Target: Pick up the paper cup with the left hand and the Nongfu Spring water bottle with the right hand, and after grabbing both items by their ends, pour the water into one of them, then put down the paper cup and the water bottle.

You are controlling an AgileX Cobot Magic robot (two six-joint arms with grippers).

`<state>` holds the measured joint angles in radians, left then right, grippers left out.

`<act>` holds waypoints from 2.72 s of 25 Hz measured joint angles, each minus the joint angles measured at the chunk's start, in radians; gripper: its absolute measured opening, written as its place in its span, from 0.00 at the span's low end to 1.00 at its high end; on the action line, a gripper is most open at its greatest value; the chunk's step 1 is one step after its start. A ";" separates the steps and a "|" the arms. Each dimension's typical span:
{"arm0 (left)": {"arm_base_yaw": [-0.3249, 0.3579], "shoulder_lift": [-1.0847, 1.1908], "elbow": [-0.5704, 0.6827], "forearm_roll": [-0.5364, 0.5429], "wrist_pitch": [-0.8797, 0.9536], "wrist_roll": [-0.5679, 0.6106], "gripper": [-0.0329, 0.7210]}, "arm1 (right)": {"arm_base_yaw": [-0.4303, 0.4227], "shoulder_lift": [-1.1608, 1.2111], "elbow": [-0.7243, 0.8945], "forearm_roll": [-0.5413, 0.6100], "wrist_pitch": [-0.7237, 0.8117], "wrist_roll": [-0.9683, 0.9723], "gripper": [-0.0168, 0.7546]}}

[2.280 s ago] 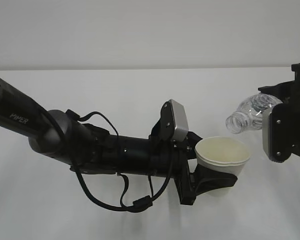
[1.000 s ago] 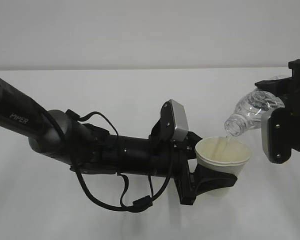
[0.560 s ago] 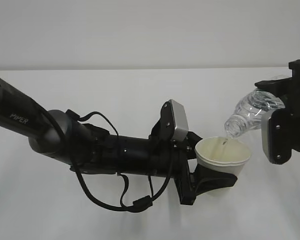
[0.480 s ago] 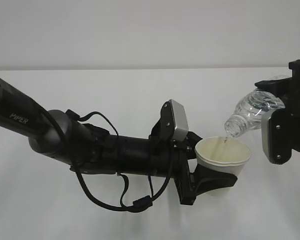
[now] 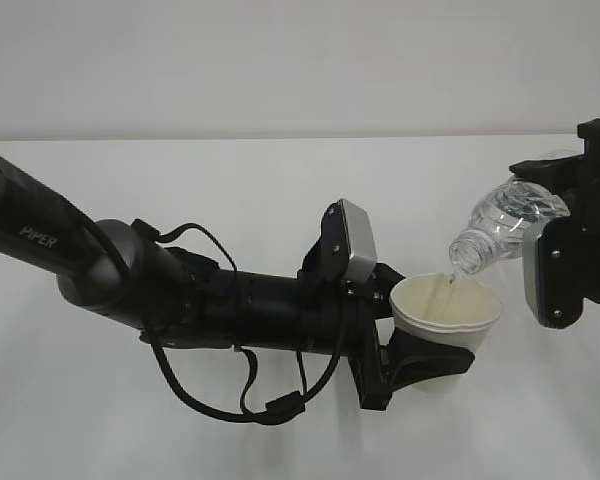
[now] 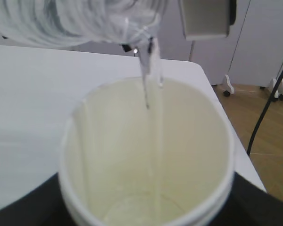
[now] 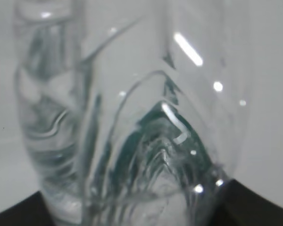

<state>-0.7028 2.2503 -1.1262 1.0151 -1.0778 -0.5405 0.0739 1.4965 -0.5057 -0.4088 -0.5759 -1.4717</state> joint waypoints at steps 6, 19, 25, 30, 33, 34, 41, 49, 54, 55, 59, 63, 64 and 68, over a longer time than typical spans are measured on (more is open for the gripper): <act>0.000 0.000 0.000 0.000 0.000 0.000 0.67 | 0.000 0.000 0.000 0.000 0.000 0.000 0.53; 0.000 0.000 0.000 0.000 0.000 0.000 0.67 | 0.000 0.000 0.000 0.000 0.000 -0.033 0.53; 0.000 0.000 0.000 0.000 0.000 0.000 0.67 | 0.000 0.000 0.000 0.000 0.000 -0.037 0.53; 0.000 0.000 0.000 0.002 0.000 0.000 0.67 | 0.000 0.000 0.000 0.000 0.000 -0.037 0.53; 0.000 0.000 0.000 0.002 0.000 0.000 0.67 | 0.000 0.000 0.000 0.000 -0.002 -0.037 0.53; 0.000 0.000 0.000 0.004 0.000 0.000 0.67 | 0.000 0.000 0.000 0.000 -0.002 -0.039 0.53; 0.000 0.000 0.000 0.005 0.000 0.000 0.67 | 0.000 0.000 0.000 0.000 -0.002 -0.057 0.53; 0.000 0.000 0.000 0.005 0.000 0.000 0.67 | 0.000 0.000 0.000 0.000 -0.002 -0.060 0.53; 0.000 0.000 0.000 0.005 0.000 0.000 0.67 | 0.000 0.000 0.000 0.000 -0.002 -0.063 0.53; 0.000 0.000 0.000 0.005 0.000 0.000 0.67 | 0.000 0.000 0.000 0.000 -0.002 -0.063 0.53; 0.000 0.000 0.000 0.006 0.000 0.000 0.67 | 0.000 0.000 0.000 0.000 -0.002 -0.064 0.53; 0.000 0.000 0.000 0.007 0.000 0.000 0.67 | 0.000 0.000 0.000 0.000 -0.002 -0.065 0.53; 0.000 0.000 0.000 0.007 0.000 0.000 0.67 | 0.000 0.000 0.000 0.000 -0.002 -0.065 0.53; 0.000 0.000 0.000 0.007 0.000 0.000 0.67 | 0.000 0.000 0.000 0.000 -0.002 -0.065 0.53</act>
<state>-0.7028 2.2503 -1.1262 1.0223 -1.0778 -0.5405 0.0739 1.4965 -0.5057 -0.4088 -0.5781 -1.5370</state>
